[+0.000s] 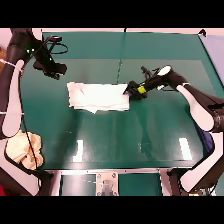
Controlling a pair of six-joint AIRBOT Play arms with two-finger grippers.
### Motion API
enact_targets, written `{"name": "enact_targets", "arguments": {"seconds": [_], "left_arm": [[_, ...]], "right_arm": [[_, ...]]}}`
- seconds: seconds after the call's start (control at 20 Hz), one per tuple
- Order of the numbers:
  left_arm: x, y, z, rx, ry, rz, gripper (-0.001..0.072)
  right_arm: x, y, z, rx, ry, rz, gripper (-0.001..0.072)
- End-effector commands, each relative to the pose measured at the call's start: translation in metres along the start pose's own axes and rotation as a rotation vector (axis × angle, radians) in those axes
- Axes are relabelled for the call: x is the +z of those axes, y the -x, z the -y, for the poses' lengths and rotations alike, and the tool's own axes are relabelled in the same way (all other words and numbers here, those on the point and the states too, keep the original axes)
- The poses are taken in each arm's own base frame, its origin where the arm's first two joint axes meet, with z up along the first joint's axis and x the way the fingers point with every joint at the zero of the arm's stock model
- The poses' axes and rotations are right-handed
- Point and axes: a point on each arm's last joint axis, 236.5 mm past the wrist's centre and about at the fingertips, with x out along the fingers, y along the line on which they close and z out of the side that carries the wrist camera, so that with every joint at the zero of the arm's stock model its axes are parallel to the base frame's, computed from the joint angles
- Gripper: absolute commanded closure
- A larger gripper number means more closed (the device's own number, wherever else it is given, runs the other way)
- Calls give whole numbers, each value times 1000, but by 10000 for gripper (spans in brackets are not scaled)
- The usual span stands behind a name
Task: Fold the shirts.
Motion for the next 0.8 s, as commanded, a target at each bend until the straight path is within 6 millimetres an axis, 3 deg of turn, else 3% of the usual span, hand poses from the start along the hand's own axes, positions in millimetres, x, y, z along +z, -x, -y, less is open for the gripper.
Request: {"name": "enact_targets", "arguments": {"seconds": [0.0, 0.05, 0.1, 0.15, 0.25, 0.3, 0.35, 0.5, 0.6, 0.75], "left_arm": [[0, 0, 0, -1, 11, -1, 686], [0, 0, 0, -1, 12, 0, 685], [0, 0, 0, -1, 12, 0, 685], [0, 0, 0, -1, 11, 0, 685], [0, 0, 0, -1, 11, -1, 686], [0, 0, 0, -1, 11, -1, 686], [0, 0, 0, -1, 11, 0, 685], [0, 0, 0, -1, 11, 0, 685], [0, 0, 0, -1, 11, 0, 685], [0, 0, 0, -3, 12, 0, 685]], "right_arm": [[-15, -42, -42, 136, 10, -21, 186], [-17, -47, -56, 164, 28, -13, 293], [-16, -46, -73, 204, 58, -5, 615], [-12, -39, -88, 242, 72, 4, 695], [2, -8, -117, 296, 126, 29, 696], [12, 19, -133, 323, 159, 59, 696], [22, 50, -147, 345, 195, 103, 697], [50, 173, -184, 391, 305, 317, 697], [66, 248, -174, 360, 290, 458, 697], [77, 335, -124, 310, 198, 596, 697]]}}
